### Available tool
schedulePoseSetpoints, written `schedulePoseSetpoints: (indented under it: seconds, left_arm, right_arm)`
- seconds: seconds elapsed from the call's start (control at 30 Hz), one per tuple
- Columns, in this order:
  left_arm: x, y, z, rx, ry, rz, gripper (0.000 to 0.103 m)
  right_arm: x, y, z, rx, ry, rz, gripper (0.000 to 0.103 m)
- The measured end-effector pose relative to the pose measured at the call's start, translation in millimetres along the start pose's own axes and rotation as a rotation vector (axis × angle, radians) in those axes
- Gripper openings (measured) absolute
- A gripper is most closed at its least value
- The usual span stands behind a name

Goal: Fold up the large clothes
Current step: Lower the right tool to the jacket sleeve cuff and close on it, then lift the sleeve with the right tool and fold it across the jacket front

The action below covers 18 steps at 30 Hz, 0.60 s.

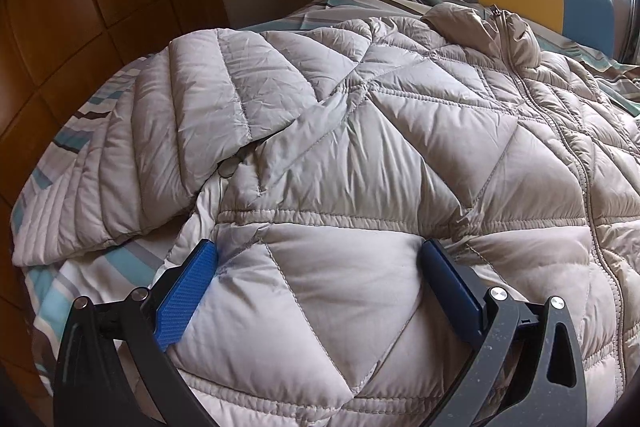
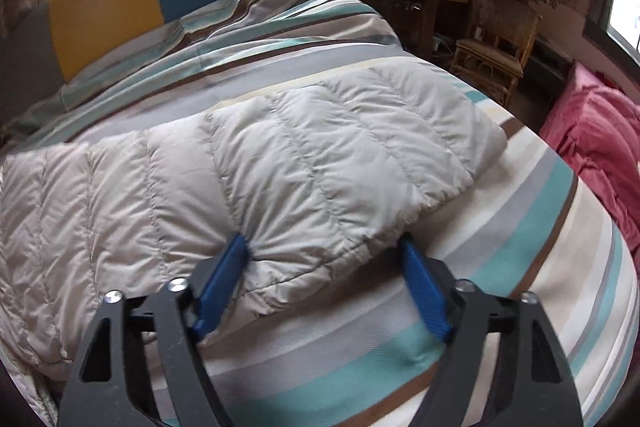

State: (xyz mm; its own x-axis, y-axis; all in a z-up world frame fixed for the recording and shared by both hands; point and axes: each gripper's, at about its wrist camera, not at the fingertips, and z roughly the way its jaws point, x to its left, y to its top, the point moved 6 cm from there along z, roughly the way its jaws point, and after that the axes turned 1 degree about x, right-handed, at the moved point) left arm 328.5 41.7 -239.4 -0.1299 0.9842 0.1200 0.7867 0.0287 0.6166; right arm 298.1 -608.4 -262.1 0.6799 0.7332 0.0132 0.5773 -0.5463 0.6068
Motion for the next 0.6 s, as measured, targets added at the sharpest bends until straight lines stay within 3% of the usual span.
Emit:
schedulePoseSetpoints:
  seconds: [0.27, 0.47, 0.6]
  left_arm:
    - [0, -1, -1, 0.000, 0.000, 0.000, 0.100]
    - [0, -1, -1, -0.001, -0.001, -0.001, 0.100]
    - [0, 0, -1, -0.001, -0.002, -0.002, 0.100]
  right_arm:
    - [21, -4, -1, -0.036, -0.044, -0.117, 0.036]
    - [37, -5, -4, -0.068, -0.130, -0.214, 0.015]
    - [41, -4, -19, -0.129, -0.154, -0.240, 0.011]
